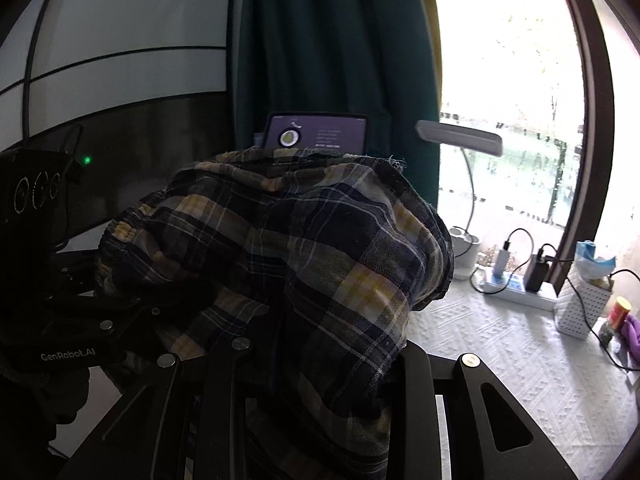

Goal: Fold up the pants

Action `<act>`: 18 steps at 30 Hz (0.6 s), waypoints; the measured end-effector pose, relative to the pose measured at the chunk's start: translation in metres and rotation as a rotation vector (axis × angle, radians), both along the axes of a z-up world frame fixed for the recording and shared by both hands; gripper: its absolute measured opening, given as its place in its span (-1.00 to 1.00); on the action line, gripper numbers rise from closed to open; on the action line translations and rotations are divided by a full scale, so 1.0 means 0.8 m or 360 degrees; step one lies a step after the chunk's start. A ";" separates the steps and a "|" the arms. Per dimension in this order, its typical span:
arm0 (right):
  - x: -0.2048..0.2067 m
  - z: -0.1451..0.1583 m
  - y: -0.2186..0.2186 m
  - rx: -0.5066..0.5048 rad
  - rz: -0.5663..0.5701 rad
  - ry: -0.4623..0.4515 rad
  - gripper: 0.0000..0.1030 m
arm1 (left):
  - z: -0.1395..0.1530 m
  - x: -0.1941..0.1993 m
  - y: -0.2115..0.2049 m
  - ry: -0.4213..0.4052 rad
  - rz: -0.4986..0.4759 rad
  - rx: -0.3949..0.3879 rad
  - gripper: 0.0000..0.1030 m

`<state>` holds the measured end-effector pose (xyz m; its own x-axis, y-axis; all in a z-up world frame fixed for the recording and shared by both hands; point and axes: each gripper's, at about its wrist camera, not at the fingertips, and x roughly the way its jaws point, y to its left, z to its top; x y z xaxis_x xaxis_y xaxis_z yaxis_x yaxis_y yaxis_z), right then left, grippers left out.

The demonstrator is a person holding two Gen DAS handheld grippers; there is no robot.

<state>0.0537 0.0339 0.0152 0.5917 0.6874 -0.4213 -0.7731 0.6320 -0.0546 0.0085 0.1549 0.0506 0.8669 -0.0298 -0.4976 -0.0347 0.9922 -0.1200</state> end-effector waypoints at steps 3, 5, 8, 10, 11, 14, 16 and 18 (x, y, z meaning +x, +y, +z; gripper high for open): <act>0.003 -0.006 0.013 0.0002 0.0012 0.0026 -0.41 | -0.007 0.002 0.011 0.0032 0.0010 -0.0005 -0.32; 0.005 -0.012 0.020 -0.0001 0.0011 0.0049 -0.41 | -0.014 0.006 0.018 0.0057 0.0011 -0.0017 -0.32; 0.015 -0.025 0.029 -0.0012 0.0000 0.0087 -0.41 | -0.026 0.019 0.027 0.0099 0.0004 -0.0031 -0.30; 0.025 -0.034 0.033 -0.0020 -0.0013 0.0116 -0.41 | -0.035 0.026 0.031 0.0129 0.0001 -0.0041 -0.30; 0.031 -0.039 0.036 -0.0025 -0.0021 0.0132 -0.41 | -0.040 0.033 0.034 0.0147 -0.0004 -0.0054 -0.30; 0.052 -0.052 0.042 -0.0036 -0.0043 0.0183 -0.41 | -0.053 0.048 0.039 0.0191 -0.0012 -0.0078 -0.30; 0.067 -0.062 0.045 -0.0043 -0.0055 0.0217 -0.41 | -0.065 0.061 0.045 0.0240 -0.0012 -0.0107 -0.30; 0.084 -0.073 0.048 -0.0051 -0.0068 0.0262 -0.41 | -0.074 0.073 0.051 0.0280 -0.0005 -0.0125 -0.30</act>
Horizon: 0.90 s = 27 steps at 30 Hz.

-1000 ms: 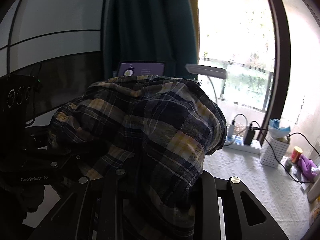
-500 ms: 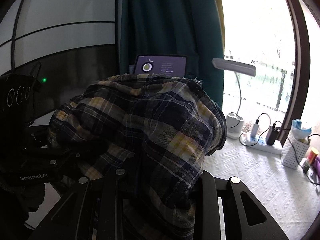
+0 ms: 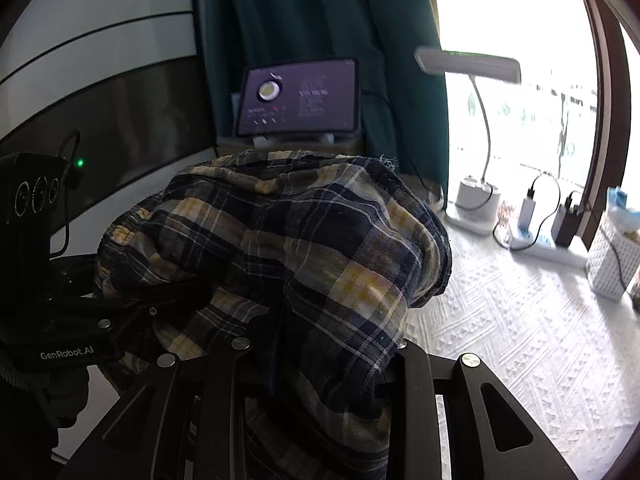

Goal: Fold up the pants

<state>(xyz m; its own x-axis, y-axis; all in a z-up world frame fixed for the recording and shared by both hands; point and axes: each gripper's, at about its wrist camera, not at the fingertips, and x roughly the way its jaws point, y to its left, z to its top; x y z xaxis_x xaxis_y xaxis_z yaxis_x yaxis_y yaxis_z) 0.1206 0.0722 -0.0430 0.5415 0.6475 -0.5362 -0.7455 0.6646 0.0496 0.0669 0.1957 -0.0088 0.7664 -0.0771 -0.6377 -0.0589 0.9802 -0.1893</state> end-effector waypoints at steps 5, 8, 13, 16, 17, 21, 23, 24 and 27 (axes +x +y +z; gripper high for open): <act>0.036 -0.024 0.007 -0.0003 -0.0021 0.0092 -0.41 | -0.021 0.026 0.009 0.0084 0.0007 -0.0009 -0.29; 0.054 -0.039 0.012 -0.0010 -0.0028 0.0146 -0.41 | -0.035 0.038 0.012 0.0144 0.0023 -0.0012 -0.29; 0.082 -0.061 0.021 -0.0032 -0.0024 0.0227 -0.41 | -0.059 0.049 0.029 0.0232 0.0071 -0.0057 -0.25; 0.101 -0.078 0.026 -0.0051 -0.0025 0.0290 -0.41 | -0.072 0.054 0.035 0.0282 0.0089 -0.0070 -0.24; 0.105 -0.083 0.028 -0.0057 -0.0025 0.0306 -0.41 | -0.077 0.055 0.036 0.0300 0.0092 -0.0075 -0.24; 0.125 -0.101 0.033 -0.0074 -0.0031 0.0388 -0.41 | -0.089 0.061 0.042 0.0344 0.0094 -0.0092 -0.21; 0.134 -0.108 0.032 -0.0066 -0.0032 0.0433 -0.41 | -0.091 0.065 0.047 0.0362 0.0094 -0.0105 -0.15; 0.138 -0.111 0.030 -0.0059 -0.0033 0.0461 -0.41 | -0.091 0.066 0.048 0.0370 0.0095 -0.0112 -0.13; 0.149 -0.117 0.029 -0.0055 -0.0036 0.0516 -0.30 | -0.092 0.063 0.056 0.0390 0.0103 -0.0126 -0.04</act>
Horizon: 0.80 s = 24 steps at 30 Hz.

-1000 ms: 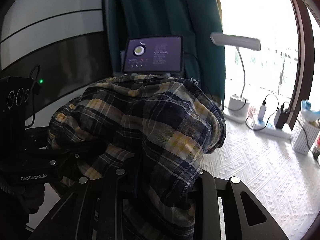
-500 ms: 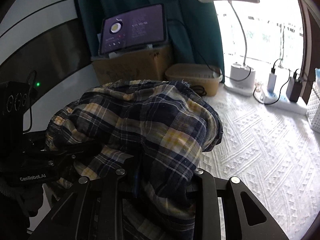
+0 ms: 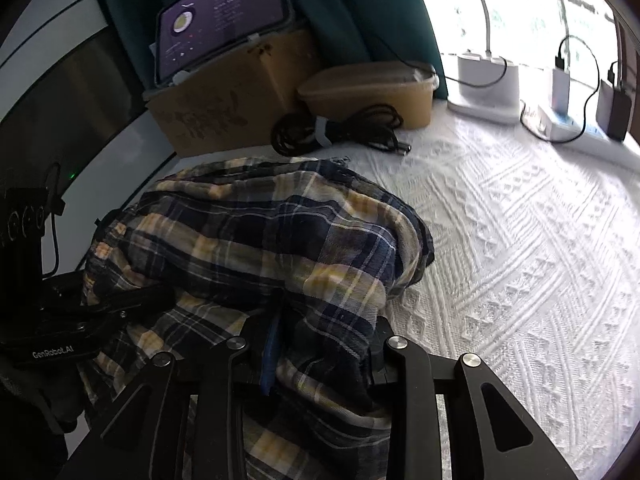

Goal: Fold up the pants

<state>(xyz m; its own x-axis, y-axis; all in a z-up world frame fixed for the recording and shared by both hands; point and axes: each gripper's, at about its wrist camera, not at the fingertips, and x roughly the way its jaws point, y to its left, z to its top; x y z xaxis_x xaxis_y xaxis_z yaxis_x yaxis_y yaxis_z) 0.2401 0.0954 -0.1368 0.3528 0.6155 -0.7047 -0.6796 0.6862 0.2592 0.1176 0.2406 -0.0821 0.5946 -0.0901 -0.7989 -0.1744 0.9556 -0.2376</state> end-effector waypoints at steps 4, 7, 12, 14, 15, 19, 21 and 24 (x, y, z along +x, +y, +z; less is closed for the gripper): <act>0.010 -0.001 -0.011 -0.0006 -0.0051 0.0017 0.07 | 0.000 -0.006 0.013 0.0013 0.0036 -0.0001 0.22; 0.018 0.001 -0.023 -0.0018 -0.0104 0.0005 0.18 | 0.000 -0.007 0.020 0.0028 0.0055 -0.0015 0.33; 0.027 0.002 -0.047 -0.0045 -0.0183 -0.0012 0.18 | 0.006 -0.008 0.027 0.0032 0.0061 -0.0018 0.37; 0.029 0.000 -0.052 -0.0052 -0.0202 -0.0013 0.19 | 0.010 -0.009 0.031 0.0037 0.0081 -0.0043 0.37; 0.029 0.000 -0.054 -0.0056 -0.0209 -0.0018 0.19 | 0.013 -0.010 0.032 0.0029 0.0087 -0.0048 0.37; 0.030 0.002 -0.062 -0.0064 -0.0246 -0.0033 0.19 | 0.033 -0.018 0.038 -0.0048 0.0120 -0.0032 0.37; 0.029 0.008 -0.064 -0.0063 -0.0262 -0.0056 0.19 | 0.043 -0.019 0.045 -0.0100 0.0157 -0.0018 0.37; 0.025 0.019 -0.065 -0.0043 -0.0253 -0.0106 0.19 | 0.045 -0.009 0.054 -0.0112 0.0187 0.0020 0.37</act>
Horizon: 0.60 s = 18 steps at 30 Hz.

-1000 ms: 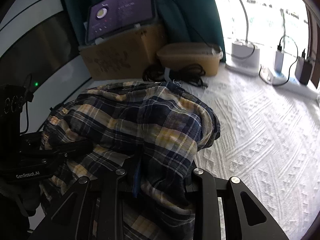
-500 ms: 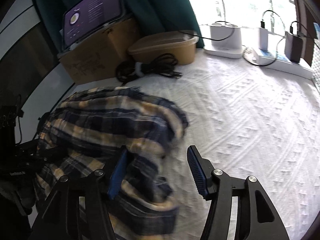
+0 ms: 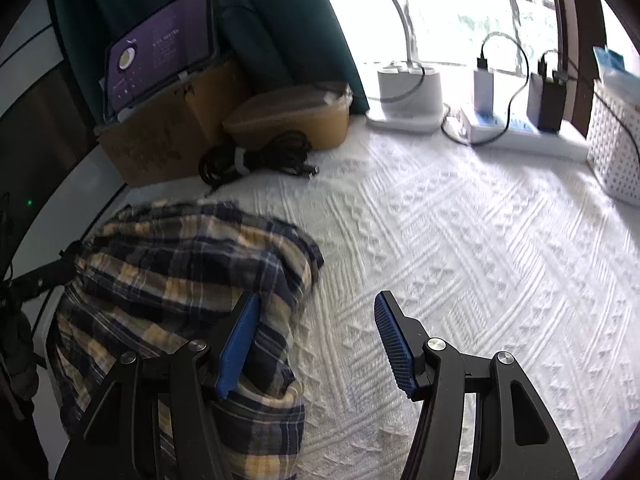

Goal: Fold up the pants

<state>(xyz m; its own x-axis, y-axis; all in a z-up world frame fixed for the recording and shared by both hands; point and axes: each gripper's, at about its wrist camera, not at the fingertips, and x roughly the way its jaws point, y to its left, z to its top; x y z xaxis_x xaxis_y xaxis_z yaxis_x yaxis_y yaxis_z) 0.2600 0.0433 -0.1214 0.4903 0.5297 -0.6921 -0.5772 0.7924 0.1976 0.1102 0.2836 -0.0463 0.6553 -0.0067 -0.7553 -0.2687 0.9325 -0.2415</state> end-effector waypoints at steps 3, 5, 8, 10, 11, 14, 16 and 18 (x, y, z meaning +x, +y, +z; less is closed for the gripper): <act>0.002 0.004 0.006 -0.0016 0.0030 -0.0024 0.19 | -0.011 0.014 0.005 0.0064 0.0011 0.0035 0.37; 0.005 0.000 0.008 -0.0046 0.0034 -0.0026 0.19 | -0.020 0.021 0.007 0.0104 0.0018 0.0041 0.37; 0.015 -0.013 0.007 -0.0056 0.0024 0.0023 0.19 | -0.036 0.028 0.012 0.0152 0.0039 0.0047 0.38; 0.020 -0.020 0.008 -0.0074 0.0015 0.0031 0.19 | -0.039 0.028 0.011 0.0148 0.0038 0.0095 0.41; 0.022 -0.022 0.008 -0.0087 0.0012 0.0024 0.19 | -0.040 0.029 0.010 0.0142 0.0031 0.0127 0.41; 0.029 -0.027 0.005 -0.0104 -0.0007 0.0034 0.19 | -0.042 0.032 0.009 0.0149 0.0028 0.0171 0.42; 0.032 -0.028 0.003 -0.0117 -0.0027 0.0038 0.19 | -0.039 0.033 0.010 0.0146 0.0038 0.0177 0.42; 0.034 -0.027 0.000 -0.0140 -0.0067 0.0033 0.19 | -0.034 0.032 0.011 0.0136 0.0067 0.0184 0.42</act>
<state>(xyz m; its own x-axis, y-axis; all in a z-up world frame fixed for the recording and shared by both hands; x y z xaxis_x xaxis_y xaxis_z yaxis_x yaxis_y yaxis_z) 0.2872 0.0433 -0.1431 0.4959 0.4455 -0.7454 -0.5394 0.8307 0.1376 0.1355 0.2926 -0.0733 0.5864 0.1098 -0.8026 -0.3233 0.9402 -0.1076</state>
